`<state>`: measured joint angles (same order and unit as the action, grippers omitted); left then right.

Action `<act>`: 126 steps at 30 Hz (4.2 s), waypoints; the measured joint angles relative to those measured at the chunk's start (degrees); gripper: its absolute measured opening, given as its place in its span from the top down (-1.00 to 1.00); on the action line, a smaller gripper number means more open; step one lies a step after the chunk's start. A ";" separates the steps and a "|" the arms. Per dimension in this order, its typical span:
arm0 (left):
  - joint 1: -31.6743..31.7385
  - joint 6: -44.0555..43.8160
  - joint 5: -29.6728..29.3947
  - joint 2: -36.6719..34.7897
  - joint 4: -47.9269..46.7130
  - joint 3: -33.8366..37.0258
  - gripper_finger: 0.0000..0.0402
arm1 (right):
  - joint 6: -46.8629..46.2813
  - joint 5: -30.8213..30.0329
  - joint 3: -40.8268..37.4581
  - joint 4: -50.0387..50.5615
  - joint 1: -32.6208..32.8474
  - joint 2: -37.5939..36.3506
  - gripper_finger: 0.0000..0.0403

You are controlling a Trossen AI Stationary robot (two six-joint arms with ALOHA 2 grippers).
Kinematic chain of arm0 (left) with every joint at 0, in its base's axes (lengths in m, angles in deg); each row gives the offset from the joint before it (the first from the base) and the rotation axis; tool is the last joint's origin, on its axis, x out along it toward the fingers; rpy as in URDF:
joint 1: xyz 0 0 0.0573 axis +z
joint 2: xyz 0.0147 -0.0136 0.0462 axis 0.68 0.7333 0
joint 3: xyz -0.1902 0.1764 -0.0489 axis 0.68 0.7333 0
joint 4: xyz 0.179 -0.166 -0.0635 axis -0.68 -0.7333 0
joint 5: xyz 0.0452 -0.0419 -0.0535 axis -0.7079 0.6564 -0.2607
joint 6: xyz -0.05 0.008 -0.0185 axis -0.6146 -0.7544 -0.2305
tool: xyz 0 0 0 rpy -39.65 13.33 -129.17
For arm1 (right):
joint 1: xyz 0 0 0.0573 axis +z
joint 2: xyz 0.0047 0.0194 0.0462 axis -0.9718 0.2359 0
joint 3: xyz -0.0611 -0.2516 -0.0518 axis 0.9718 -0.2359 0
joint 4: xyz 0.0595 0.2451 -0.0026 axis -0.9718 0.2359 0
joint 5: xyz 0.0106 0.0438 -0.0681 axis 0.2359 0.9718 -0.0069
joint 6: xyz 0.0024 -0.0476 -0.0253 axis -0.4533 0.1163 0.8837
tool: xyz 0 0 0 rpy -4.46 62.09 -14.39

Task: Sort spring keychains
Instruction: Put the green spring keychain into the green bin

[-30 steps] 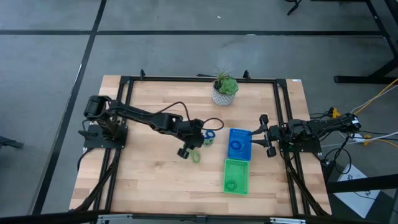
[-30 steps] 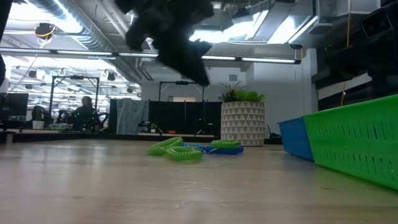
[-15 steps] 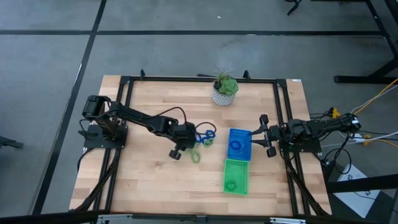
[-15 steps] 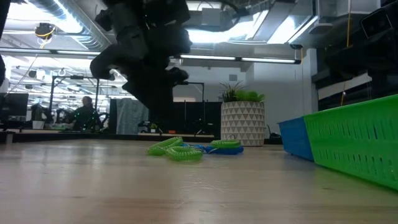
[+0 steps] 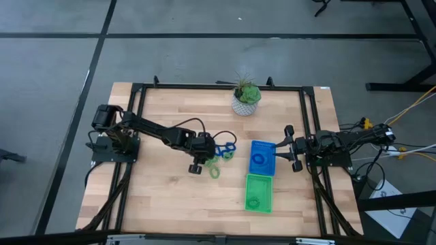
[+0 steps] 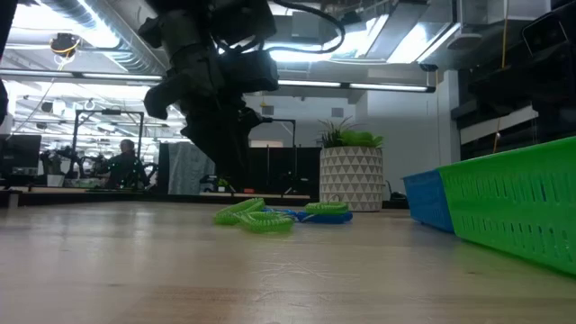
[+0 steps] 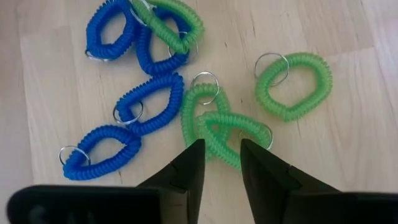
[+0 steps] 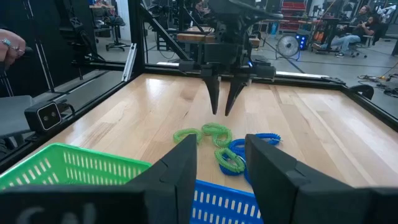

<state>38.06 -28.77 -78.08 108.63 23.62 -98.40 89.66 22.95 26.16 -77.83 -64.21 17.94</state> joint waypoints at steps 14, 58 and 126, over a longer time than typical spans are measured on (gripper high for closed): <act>0.00 -2.51 -0.03 2.21 1.05 -0.09 -0.02 | -0.01 0.02 0.01 0.00 -0.02 0.00 0.33; 0.04 -2.27 -6.75 6.45 -0.95 0.02 0.81 | -0.01 0.46 -0.02 0.07 -0.01 -0.02 0.33; -0.07 0.66 10.43 -6.33 26.25 -0.07 0.83 | 0.00 0.48 0.01 0.04 0.00 0.00 0.33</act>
<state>38.00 -28.10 -67.64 102.30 49.87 -98.47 89.66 23.43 26.17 -77.79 -64.21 17.94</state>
